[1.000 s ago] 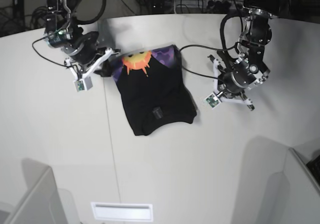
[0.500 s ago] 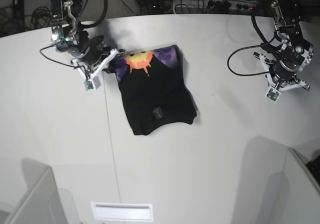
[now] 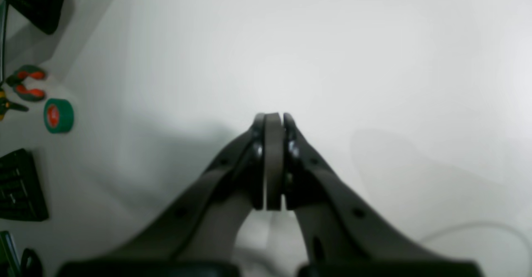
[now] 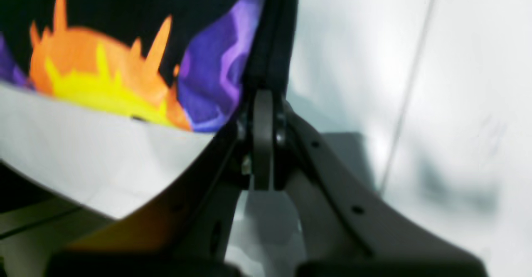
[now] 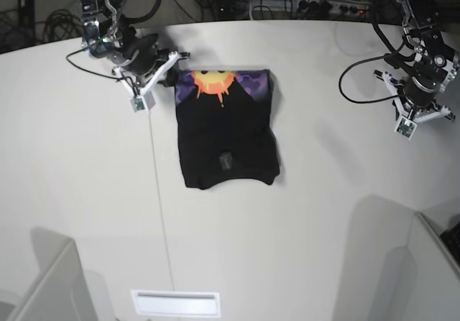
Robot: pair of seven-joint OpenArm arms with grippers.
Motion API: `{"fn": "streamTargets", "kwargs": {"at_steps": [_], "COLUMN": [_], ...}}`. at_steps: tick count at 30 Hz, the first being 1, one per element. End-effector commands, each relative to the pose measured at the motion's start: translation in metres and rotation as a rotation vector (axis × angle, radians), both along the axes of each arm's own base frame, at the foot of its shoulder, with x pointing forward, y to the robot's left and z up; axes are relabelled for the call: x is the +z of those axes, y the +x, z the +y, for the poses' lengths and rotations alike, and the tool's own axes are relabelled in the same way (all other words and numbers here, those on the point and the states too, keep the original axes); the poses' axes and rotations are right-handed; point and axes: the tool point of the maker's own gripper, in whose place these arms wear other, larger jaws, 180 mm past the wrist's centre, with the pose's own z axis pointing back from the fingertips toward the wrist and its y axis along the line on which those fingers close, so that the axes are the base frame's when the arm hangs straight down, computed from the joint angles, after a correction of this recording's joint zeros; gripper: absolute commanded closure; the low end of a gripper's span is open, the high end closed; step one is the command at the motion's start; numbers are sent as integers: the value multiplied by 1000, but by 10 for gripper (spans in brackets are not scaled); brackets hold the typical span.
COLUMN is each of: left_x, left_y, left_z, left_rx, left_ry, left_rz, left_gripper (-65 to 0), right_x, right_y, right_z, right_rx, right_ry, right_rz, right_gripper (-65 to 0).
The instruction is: Fold the T-shirt properly
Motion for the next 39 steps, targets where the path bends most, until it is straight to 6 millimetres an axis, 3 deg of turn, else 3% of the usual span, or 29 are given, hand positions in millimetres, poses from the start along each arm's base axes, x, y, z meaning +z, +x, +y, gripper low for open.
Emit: {"fn": "streamTargets", "kwargs": {"at_steps": [1,7,13,17,24,27,30,33,39], "left_x": [11,4,-1,1,5,8,12,13,16], "left_y": [6,-2,-11,-9,-21,-31,-37,-42,-48], "left_z": [2,0,-1,-7,8,13,1,-19,-34], "left_rx": [-9,-2,-4,-9,47,49,4,-7,-12], "left_ry": [12,-1,0,-64,-89,-93,-155,-238,-305], "left_rz": [-37,-19,4,-19,-34,-61,-160,-247,-320], "left_gripper": [0,0,0,0,0,0,0,0,0], "right_x": [12,11,8,8,7,21,49,61,56], "right_y": [12,12,-3,-1,2,2,5,8,-16], "right_z": [-1,-18,10,7,-33,-45,-50,-58,-53], "right_rx": [-4,-36,25,18,-76,-102,-98,-85,53], "right_ry": [9,-15,24,19,-30,-47,-66,-82,-210], "right_rz": [-53,-53,-27,-31,-32,-70,-163,-253,-354], "right_gripper": [0,0,0,0,0,0,0,0,0]}}
